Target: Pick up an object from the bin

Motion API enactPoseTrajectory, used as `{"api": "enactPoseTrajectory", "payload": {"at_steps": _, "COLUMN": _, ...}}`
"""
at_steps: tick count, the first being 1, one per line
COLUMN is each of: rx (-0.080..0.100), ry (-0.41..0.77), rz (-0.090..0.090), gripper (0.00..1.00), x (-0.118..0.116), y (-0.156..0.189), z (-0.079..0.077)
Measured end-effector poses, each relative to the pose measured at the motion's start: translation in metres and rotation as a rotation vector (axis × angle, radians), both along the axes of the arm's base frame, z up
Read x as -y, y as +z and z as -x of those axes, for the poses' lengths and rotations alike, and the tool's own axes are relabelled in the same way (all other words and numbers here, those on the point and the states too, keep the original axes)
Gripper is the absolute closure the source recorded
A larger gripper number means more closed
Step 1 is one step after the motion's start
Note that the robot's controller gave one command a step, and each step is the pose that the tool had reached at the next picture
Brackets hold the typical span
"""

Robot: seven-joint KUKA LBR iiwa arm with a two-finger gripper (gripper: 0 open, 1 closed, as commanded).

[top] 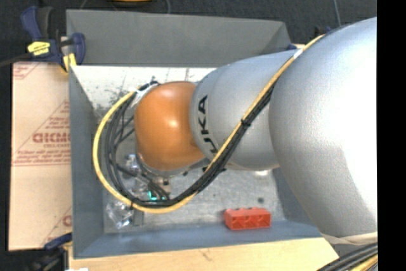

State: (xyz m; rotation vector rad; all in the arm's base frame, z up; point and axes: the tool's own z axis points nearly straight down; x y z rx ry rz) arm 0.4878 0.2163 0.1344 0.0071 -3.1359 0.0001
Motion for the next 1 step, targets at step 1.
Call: {"api": "enactPoseTrajectory", "payload": {"at_steps": 1, "rx": 0.003, "ry": 0.175, "rz": 0.000, "gripper": 0.00, "x": 0.0364, "y": -0.0569, "z": -0.0101}}
